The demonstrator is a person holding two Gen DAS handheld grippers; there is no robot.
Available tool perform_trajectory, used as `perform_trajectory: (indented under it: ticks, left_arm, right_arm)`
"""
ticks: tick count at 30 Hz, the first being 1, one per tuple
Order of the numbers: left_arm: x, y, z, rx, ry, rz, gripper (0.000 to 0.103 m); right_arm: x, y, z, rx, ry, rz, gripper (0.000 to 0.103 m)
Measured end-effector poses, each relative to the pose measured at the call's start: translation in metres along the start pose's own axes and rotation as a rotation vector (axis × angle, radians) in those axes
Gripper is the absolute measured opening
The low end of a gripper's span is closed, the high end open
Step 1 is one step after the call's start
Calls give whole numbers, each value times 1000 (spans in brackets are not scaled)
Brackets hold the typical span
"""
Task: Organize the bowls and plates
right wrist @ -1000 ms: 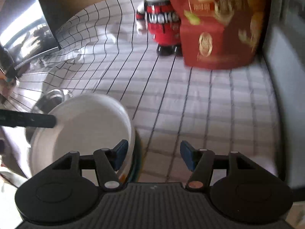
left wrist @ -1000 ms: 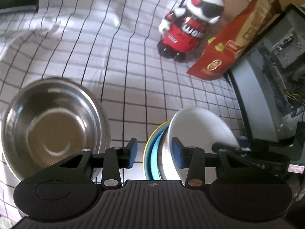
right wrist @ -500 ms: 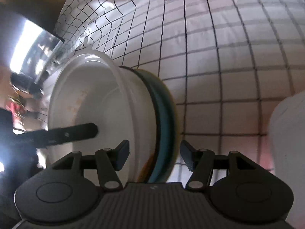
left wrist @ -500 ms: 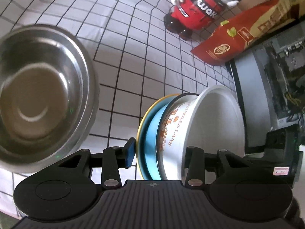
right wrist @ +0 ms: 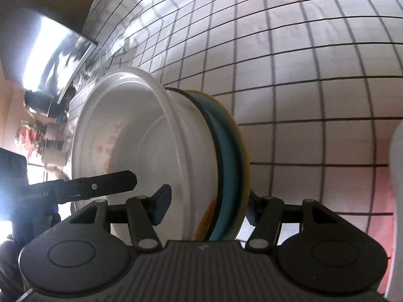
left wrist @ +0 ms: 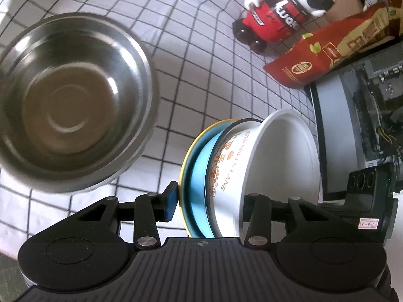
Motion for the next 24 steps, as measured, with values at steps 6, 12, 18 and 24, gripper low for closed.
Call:
perform_trajectory:
  ticks: [6, 12, 18, 24]
  left_arm:
    - [-3, 1, -2, 20, 5, -26, 47]
    - [-10, 4, -4, 42, 35, -70, 47]
    - [-8, 4, -4, 32, 22, -65, 47]
    - [-4, 2, -4, 16, -6, -9, 46]
  right_arm:
    - [-6, 1, 3, -21, 12, -18, 60]
    - [-9, 4, -1, -18, 50, -75, 60]
    - [-10, -1, 0, -3, 67, -96, 59]
    - [-8, -11, -14, 69, 98, -108, 52]
Point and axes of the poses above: each gripper's, at about its wrist camera, not at the fingertips, and z roughly the way its jaws point, x to its right, y to its underside, the point moved 6 cm from there along z, roughly the way its jaws point, and after that the axes turned 1 degree about z, right-handed, at the moved point
